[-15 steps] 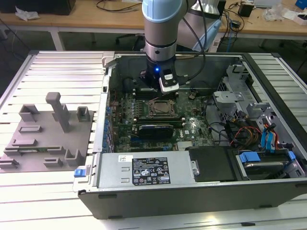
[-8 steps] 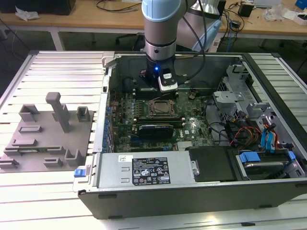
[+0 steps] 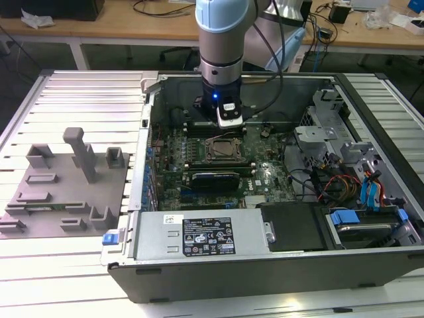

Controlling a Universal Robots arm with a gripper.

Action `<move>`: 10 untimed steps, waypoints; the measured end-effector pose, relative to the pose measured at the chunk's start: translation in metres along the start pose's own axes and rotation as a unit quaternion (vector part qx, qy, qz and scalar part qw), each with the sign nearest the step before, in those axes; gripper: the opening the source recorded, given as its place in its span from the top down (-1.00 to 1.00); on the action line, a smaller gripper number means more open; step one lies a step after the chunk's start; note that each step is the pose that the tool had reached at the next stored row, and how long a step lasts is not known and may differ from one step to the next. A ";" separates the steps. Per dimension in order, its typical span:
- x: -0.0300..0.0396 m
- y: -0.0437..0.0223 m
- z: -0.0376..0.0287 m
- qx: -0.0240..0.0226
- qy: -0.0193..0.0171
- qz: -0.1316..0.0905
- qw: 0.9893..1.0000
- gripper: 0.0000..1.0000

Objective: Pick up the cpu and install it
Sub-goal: 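Install the first cpu locking lever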

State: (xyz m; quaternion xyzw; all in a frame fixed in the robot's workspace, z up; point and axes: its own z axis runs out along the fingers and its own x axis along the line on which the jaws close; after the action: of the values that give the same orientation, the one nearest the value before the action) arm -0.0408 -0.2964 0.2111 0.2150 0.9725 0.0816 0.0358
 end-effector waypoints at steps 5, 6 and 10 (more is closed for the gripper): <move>-0.0010 0.0001 0.0036 0.002 -0.007 0.041 0.999 0.79; -0.0011 0.0004 0.0040 0.002 -0.009 0.053 0.999 0.79; -0.0003 0.0022 0.0043 0.003 -0.012 0.070 0.997 0.79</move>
State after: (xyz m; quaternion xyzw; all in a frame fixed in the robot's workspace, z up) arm -0.0392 -0.2939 0.2072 0.2834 0.9549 0.0787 0.0414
